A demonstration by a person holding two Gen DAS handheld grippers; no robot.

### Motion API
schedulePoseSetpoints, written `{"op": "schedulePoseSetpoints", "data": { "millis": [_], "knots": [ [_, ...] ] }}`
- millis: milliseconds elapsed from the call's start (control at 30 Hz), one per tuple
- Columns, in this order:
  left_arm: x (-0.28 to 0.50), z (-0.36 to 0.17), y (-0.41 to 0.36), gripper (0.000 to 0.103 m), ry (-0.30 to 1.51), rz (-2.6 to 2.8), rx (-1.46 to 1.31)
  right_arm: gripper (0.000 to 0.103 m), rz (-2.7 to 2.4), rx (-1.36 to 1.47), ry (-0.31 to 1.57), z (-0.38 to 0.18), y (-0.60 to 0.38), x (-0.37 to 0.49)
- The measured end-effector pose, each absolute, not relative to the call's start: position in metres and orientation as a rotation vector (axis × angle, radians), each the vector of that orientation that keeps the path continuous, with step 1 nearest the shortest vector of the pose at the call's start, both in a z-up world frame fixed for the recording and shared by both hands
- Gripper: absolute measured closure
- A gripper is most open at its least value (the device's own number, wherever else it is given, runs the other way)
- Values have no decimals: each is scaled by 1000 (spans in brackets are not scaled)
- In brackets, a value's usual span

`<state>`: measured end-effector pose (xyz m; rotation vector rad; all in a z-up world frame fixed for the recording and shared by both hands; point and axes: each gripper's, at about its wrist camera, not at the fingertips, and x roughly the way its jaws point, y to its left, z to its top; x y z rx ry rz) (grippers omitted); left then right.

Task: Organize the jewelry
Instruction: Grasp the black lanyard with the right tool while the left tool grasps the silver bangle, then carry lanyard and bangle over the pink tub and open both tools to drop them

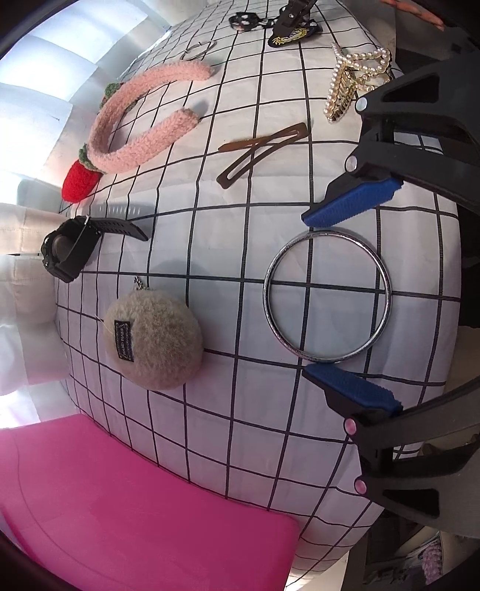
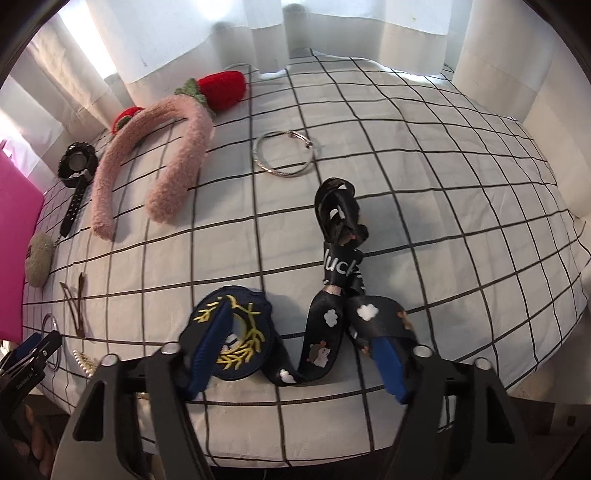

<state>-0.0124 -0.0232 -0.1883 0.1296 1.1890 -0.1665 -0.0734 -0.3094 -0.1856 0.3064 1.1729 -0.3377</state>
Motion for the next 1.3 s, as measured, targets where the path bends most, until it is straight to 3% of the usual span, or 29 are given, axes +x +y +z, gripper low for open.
{"op": "schedulePoseSetpoints", "data": {
  "millis": [33,100,133,233,633,1300],
  "knots": [
    [-13,-188,-24,31,1190,-164,127,65,-311,309,1170,-184,-305,-72],
    [-15,-187,-24,32,1194,-167,116,76,-300,287,1165,-181,-298,-70],
    [-15,-186,-24,32,1195,-168,118,88,-293,286,1161,-180,-296,-70],
    [-17,-185,-22,32,1196,-169,106,97,-297,324,1152,-178,-303,-72],
    [-12,-165,-7,32,1150,-165,56,98,-258,354,1082,-155,-298,-78],
    [0,-34,25,32,885,-152,-28,98,-59,187,831,-21,-228,-29]
  ]
}}
